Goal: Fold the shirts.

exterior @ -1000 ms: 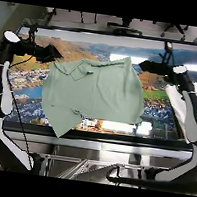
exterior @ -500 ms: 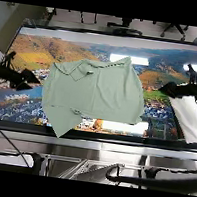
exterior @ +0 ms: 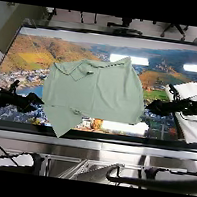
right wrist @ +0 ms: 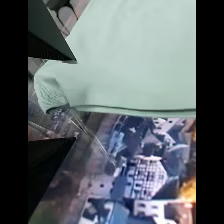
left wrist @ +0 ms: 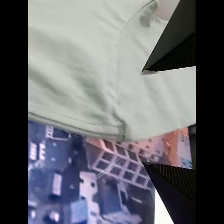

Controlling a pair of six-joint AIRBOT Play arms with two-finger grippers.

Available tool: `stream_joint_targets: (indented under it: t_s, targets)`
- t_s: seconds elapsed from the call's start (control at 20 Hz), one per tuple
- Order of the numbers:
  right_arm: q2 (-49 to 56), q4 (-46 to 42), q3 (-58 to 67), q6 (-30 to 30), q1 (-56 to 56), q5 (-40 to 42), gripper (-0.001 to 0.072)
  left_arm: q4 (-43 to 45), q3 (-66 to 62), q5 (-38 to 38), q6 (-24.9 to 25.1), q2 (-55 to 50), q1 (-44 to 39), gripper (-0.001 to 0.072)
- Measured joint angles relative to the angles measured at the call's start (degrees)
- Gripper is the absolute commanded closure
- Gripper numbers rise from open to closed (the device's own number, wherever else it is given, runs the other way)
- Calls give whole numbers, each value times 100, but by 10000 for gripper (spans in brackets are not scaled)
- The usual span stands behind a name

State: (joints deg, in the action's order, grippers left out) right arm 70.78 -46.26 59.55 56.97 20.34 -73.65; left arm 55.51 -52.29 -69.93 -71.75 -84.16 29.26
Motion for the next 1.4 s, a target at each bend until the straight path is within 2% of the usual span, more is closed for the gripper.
stream_joint_targets:
  t_s: [0.15, 0.2, 0.3, 0.35, 0.5, 0.55, 0.6, 0.7, 0.75, 0.9, 1.1, 1.25, 1.4]
  targets:
    - [50, -7, -50, -48, -125, 0, 180, -426, -361, 33, 181, -573, -225, 107]
    - [85, -4, -68, -66, -170, 0, 180, -505, -505, 24, 208, -741, -295, 191]
    - [186, -9, -136, -90, -278, -2, 180, -544, -811, 59, 256, -1078, -426, 560]
    - [254, 26, -164, -92, -332, -24, 180, -542, -942, 92, 264, -1207, -487, 695]
    - [470, 131, -208, -111, -514, -68, 183, -525, -1241, 52, 284, -1403, -584, 697]
    - [525, 146, -216, -127, -570, -63, 219, -503, -1322, 11, 284, -1434, -597, 697]
    - [573, 157, -223, -129, -634, -37, 323, -501, -1379, -31, 284, -1456, -601, 697]
    - [623, 63, -238, -153, -743, 57, 634, -509, -1453, -212, 284, -1473, -610, 698]
    - [612, -7, -245, -162, -780, 63, 687, -525, -1469, -302, 284, -1467, -616, 699]
    - [291, -219, -184, -197, -802, -39, 688, -557, -1427, -522, 284, -1161, -621, 699]
    - [-778, 149, 505, -146, -481, -258, 688, -745, -1646, -1029, 280, -79, -621, 699]
    - [-1668, 748, 1530, -146, 11, -358, 688, -1294, -2343, -1357, 195, 1047, -608, 698]
    - [-2389, 1283, 2680, -103, 527, -234, 688, -1836, -3427, -1303, 105, 2170, -586, 698]
